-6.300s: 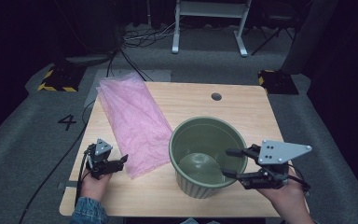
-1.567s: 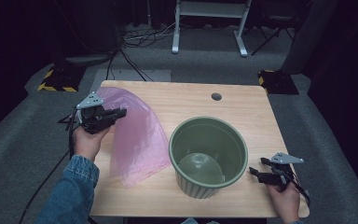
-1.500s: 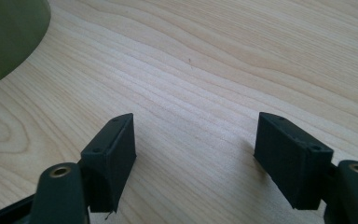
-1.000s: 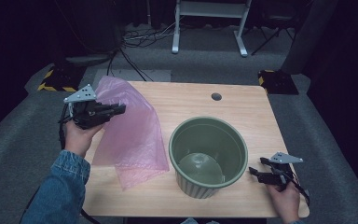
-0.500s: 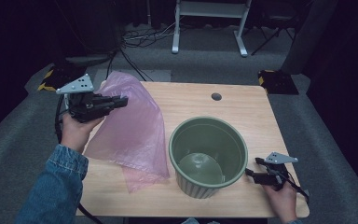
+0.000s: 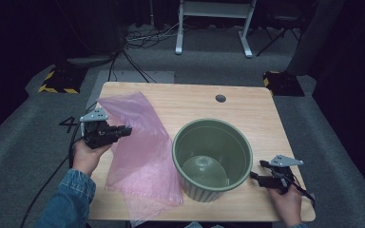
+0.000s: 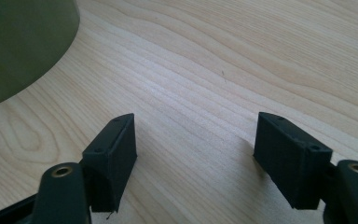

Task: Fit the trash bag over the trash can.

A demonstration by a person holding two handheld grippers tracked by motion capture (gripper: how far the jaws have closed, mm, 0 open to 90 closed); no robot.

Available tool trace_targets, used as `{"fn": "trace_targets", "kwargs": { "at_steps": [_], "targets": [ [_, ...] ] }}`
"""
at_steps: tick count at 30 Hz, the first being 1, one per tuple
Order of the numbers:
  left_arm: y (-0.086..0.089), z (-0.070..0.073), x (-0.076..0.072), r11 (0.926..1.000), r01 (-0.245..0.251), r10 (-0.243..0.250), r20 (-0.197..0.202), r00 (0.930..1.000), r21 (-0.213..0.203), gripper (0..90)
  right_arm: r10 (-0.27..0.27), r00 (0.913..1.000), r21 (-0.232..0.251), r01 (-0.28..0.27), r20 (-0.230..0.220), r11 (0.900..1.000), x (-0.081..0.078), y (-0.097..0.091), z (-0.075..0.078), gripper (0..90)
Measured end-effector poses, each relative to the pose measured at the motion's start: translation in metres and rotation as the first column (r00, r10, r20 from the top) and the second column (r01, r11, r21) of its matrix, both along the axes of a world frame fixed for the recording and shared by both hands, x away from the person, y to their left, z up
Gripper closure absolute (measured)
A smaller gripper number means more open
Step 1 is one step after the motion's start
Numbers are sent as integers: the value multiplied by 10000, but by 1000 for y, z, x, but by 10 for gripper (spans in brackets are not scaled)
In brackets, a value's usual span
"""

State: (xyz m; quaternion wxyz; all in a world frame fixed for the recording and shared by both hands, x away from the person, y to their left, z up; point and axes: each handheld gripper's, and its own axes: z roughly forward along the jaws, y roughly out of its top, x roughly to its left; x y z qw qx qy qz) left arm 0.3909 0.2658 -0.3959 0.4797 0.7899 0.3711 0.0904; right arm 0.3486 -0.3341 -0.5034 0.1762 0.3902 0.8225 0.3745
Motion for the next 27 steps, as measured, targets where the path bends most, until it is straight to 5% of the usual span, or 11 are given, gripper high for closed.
{"fn": "trace_targets", "kwargs": {
  "at_steps": [6, 11, 16, 21, 22, 23, 24, 25, 27],
  "targets": [
    [16, -31, -13, 9942, -945, 994, -1016, 9899, 519, 821, -2, 10000, -3, 2, 0, 10000, 0, 0, 0, 296],
    [22, -52, -24, 9785, -1586, 1777, -1484, 9728, 1318, 795, -2, 10000, 0, 2, 0, 10000, 0, 0, 0, 296],
    [25, -70, -23, 9648, -1897, 2239, -1907, 9558, 1822, 399, -1, 10000, -1, 1, 1, 10000, 0, 0, 0, 295],
    [21, -81, -20, 9492, -1909, 2464, -2133, 9454, 2502, 268, 2, 10000, 0, -2, -2, 10000, 0, 0, 0, 295],
    [16, -85, -20, 9316, -1956, 2647, -2031, 9427, 3063, 266, 3, 10000, 1, -3, -2, 10000, 0, 0, 0, 295],
    [13, -86, -19, 9222, -1960, 2727, -2012, 9408, 3334, 261, 2, 10000, 1, -2, -4, 10000, 0, 0, 0, 294],
    [13, -86, -19, 9222, -1960, 2727, -2012, 9408, 3334, 251, 6, 10000, 1, -6, -4, 10000, 0, 0, 0, 294],
    [7, -89, -19, 9106, -1933, 2754, -1873, 9429, 3653, 240, 8, 10000, 2, -8, -3, 10000, 0, 0, 0, 293],
    [5, -89, -19, 9052, -1902, 2747, -1816, 9442, 3801, 236, 8, 10000, 0, -8, -4, 10000, 0, 0, 0, 293]
  ]
}}
